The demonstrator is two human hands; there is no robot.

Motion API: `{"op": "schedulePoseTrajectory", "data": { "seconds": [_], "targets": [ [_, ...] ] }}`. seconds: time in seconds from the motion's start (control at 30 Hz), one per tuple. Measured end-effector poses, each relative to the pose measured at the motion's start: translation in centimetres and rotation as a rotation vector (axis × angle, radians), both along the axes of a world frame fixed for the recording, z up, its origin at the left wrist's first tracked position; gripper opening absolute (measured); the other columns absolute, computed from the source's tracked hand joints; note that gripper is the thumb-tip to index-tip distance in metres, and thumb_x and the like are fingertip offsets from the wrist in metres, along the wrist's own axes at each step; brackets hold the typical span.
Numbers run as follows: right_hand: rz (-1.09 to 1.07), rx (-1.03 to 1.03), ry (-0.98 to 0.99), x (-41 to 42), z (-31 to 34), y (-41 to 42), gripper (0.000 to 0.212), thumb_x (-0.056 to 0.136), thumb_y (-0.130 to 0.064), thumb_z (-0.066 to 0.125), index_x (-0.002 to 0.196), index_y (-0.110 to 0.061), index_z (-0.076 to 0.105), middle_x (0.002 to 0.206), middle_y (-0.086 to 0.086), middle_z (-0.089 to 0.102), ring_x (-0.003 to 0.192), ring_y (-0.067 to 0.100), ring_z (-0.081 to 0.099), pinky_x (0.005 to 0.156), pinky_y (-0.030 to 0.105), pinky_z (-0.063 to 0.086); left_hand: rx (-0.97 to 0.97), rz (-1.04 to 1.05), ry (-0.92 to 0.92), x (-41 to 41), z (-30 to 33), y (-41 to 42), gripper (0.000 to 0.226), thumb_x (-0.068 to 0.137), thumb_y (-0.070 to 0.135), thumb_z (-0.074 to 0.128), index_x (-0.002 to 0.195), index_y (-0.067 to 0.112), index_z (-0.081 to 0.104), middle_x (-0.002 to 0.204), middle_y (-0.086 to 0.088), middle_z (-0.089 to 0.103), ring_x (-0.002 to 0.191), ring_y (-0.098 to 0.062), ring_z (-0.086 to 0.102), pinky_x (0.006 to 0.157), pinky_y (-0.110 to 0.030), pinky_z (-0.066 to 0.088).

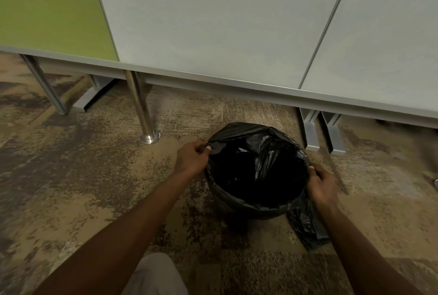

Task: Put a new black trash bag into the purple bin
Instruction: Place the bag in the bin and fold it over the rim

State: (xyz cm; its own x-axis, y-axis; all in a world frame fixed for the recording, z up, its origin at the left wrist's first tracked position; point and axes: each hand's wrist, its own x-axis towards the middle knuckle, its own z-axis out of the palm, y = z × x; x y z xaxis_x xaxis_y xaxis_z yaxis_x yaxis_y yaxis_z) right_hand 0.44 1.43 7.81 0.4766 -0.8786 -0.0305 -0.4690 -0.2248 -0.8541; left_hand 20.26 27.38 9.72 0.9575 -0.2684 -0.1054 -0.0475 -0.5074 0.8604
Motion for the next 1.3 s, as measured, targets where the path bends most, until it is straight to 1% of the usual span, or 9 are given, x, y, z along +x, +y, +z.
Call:
{"op": "schedulePoseTrajectory", "data": {
  "seconds": [0.1, 0.23, 0.37, 0.43, 0.6, 0.73, 0.8, 1.1, 1.3],
  "targets": [
    [0.024, -0.020, -0.012, 1.3, 0.7, 1.2, 0.039, 0.111, -0.027, 0.046, 0.139, -0.011, 0.068, 0.136, 0.015, 0.071, 0.123, 0.033, 0.064, 0.103, 0.042, 0.049, -0.002, 0.043, -0.001, 0.8, 0.0, 1.5, 0.030, 0.103, 0.018, 0.060, 0.129, 0.015, 0.074, 0.118, -0.003, 0.075, 0.100, -0.010, 0.060, 0.087, -0.020, 0.039],
    [0.077, -0.002, -0.069, 3.9, 1.5, 4.3, 0.040, 0.112, -0.032, 0.044, 0.136, -0.012, 0.070, 0.129, 0.012, 0.073, 0.117, 0.029, 0.066, 0.103, 0.045, 0.053, 0.003, 0.110, 0.008, 2.4, 0.4, 5.3, 0.037, 0.101, 0.012, 0.057, 0.135, 0.013, 0.069, 0.129, -0.007, 0.072, 0.103, -0.015, 0.066, 0.082, -0.020, 0.044],
    [0.164, 0.026, -0.112, 8.0, 2.5, 8.6, 0.036, 0.111, -0.030, 0.046, 0.131, -0.014, 0.071, 0.114, 0.008, 0.073, 0.099, 0.020, 0.064, 0.097, 0.047, 0.057, -0.030, 0.176, 0.001, 4.6, 0.9, 10.7, 0.033, 0.101, 0.012, 0.055, 0.129, 0.009, 0.073, 0.119, -0.011, 0.076, 0.101, -0.023, 0.071, 0.084, -0.030, 0.055],
    [0.212, 0.003, -0.121, 10.5, 3.4, 11.5, 0.035, 0.111, -0.029, 0.045, 0.127, -0.014, 0.073, 0.105, 0.004, 0.074, 0.090, 0.017, 0.065, 0.083, 0.037, 0.057, -0.025, 0.240, -0.032, 5.8, 1.6, 14.1, 0.030, 0.101, 0.011, 0.053, 0.119, 0.007, 0.076, 0.107, -0.014, 0.077, 0.099, -0.031, 0.072, 0.077, -0.034, 0.052],
    [0.283, -0.033, -0.142, 16.8, 6.0, 18.3, 0.038, 0.110, -0.033, 0.046, 0.131, -0.015, 0.072, 0.119, 0.013, 0.076, 0.111, 0.034, 0.069, 0.095, 0.048, 0.057, -0.005, 0.380, -0.078, 9.1, 4.6, 21.6, 0.032, 0.102, 0.016, 0.052, 0.122, 0.006, 0.074, 0.118, -0.019, 0.075, 0.111, -0.038, 0.068, 0.098, -0.046, 0.056],
    [0.373, -0.060, -0.160, 21.9, 7.1, 21.9, 0.038, 0.109, -0.032, 0.045, 0.120, -0.012, 0.075, 0.109, 0.014, 0.075, 0.103, 0.033, 0.069, 0.082, 0.036, 0.048, 0.033, 0.564, -0.163, 12.1, 5.9, 25.2, 0.031, 0.102, 0.017, 0.051, 0.119, 0.010, 0.076, 0.104, -0.012, 0.075, 0.075, -0.019, 0.064, 0.068, -0.033, 0.050],
    [0.387, -0.060, -0.171, 24.1, 6.8, 23.4, 0.038, 0.109, -0.032, 0.045, 0.120, -0.012, 0.074, 0.111, 0.014, 0.075, 0.102, 0.031, 0.068, 0.083, 0.035, 0.047, 0.039, 0.612, -0.191, 13.6, 6.2, 26.6, 0.031, 0.103, 0.017, 0.051, 0.119, 0.010, 0.075, 0.098, -0.010, 0.071, 0.065, -0.011, 0.054, 0.064, -0.031, 0.042],
    [0.425, -0.039, -0.092, 33.2, 1.9, 27.2, 0.041, 0.112, -0.036, 0.040, 0.132, -0.015, 0.069, 0.122, 0.013, 0.073, 0.111, 0.035, 0.068, 0.093, 0.042, 0.053, 0.020, 0.630, -0.180, 19.5, 3.1, 26.8, 0.049, 0.095, 0.042, 0.069, 0.135, 0.015, 0.065, 0.124, -0.016, 0.072, 0.115, -0.038, 0.066, 0.091, -0.039, 0.050],
    [0.490, -0.046, -0.089, 35.9, -1.4, 28.5, 0.039, 0.112, -0.036, 0.038, 0.128, -0.014, 0.068, 0.114, 0.011, 0.074, 0.105, 0.033, 0.070, 0.092, 0.044, 0.056, -0.031, 0.536, -0.147, 21.8, 0.9, 27.8, 0.050, 0.094, 0.037, 0.070, 0.139, 0.020, 0.057, 0.131, -0.013, 0.067, 0.118, -0.036, 0.064, 0.104, -0.048, 0.052]
  ]
}}
